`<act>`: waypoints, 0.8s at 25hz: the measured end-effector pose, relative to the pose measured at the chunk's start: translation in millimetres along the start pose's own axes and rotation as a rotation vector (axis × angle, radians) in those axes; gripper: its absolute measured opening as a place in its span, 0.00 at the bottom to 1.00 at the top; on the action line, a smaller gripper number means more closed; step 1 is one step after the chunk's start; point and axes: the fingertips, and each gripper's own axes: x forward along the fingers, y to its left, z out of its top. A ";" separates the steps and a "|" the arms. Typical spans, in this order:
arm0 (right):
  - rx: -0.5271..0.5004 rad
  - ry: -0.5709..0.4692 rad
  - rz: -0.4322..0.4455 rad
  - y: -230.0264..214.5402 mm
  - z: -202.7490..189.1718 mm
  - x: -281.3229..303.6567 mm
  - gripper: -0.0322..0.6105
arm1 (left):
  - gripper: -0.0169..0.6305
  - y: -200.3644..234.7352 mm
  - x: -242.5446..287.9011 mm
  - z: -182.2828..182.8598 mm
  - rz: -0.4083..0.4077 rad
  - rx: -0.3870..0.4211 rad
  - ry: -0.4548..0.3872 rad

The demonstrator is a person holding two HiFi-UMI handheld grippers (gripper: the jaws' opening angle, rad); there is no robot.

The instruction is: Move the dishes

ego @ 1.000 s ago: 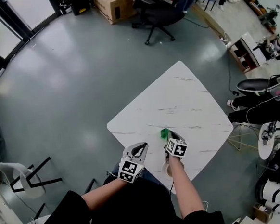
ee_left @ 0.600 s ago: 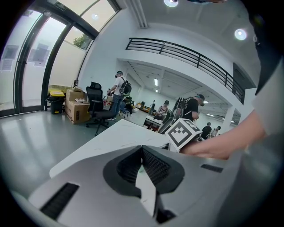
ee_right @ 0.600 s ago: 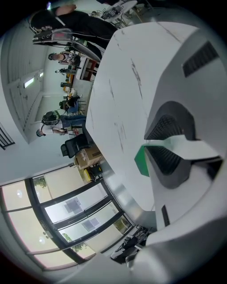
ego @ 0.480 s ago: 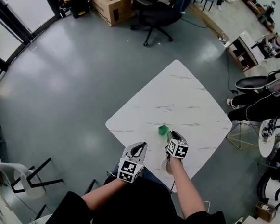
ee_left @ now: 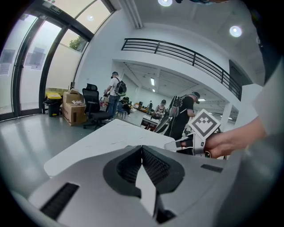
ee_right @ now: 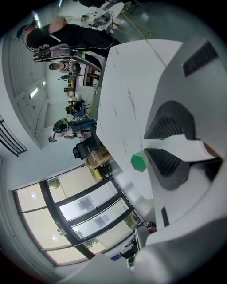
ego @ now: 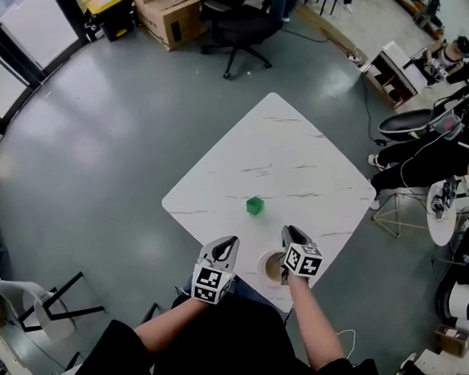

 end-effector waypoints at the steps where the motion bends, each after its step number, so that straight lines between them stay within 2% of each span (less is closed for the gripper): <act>1: -0.001 0.006 0.002 -3.4 -7.2 -6.5 0.17 | 0.05 -6.0 0.6 -2.6 -0.006 0.003 0.001; 12: -0.020 0.099 0.010 -36.4 -92.7 -50.7 0.17 | 0.05 -58.5 10.6 -33.7 -0.034 0.028 0.039; 20: -0.027 0.154 0.012 -58.0 -129.7 -59.0 0.18 | 0.05 -78.3 18.0 -57.7 -0.025 0.029 0.081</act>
